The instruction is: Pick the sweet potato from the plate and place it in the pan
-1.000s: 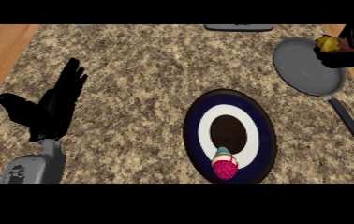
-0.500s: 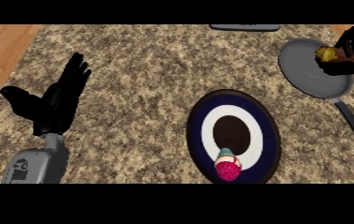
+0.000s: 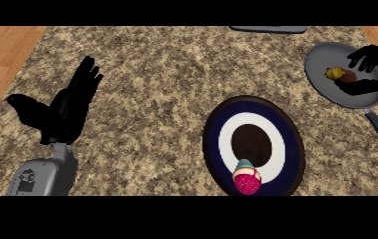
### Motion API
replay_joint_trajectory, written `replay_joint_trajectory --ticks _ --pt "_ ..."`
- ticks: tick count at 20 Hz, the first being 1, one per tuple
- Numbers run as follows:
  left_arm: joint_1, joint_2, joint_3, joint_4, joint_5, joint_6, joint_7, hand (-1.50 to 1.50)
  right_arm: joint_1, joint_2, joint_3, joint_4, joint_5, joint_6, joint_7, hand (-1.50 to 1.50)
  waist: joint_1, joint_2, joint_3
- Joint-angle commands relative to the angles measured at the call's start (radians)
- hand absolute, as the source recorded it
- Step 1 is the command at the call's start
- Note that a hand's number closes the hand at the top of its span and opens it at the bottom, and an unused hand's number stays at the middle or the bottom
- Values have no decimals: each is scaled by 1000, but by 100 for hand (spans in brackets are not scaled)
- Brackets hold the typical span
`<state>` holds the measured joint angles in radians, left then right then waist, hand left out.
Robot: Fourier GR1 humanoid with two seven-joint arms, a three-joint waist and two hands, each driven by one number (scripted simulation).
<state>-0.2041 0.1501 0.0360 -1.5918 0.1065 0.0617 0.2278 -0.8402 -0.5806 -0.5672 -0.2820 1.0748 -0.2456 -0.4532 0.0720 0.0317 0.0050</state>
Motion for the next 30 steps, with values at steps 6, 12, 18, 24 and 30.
replay_joint_trajectory --ticks 6,12,18,24,30 --pt "0 12 12 -13 7 -9 6 0 -7 -21 -56 109 -54 64 -60 -150 11 3 3" --pt "-3 8 21 -3 7 1 5 0 -11 -114 -226 116 -243 236 -218 -150 -22 -6 3" --pt "9 18 39 25 11 -8 -13 0 26 -213 -356 163 -378 424 -218 -150 -30 -2 3" --pt "-1 66 98 15 56 -32 17 0 152 -337 -401 193 -437 733 -338 -150 -46 -8 4" --pt "-12 21 44 -7 17 4 32 0 245 -377 -400 163 -454 856 -415 -150 -54 -12 6"
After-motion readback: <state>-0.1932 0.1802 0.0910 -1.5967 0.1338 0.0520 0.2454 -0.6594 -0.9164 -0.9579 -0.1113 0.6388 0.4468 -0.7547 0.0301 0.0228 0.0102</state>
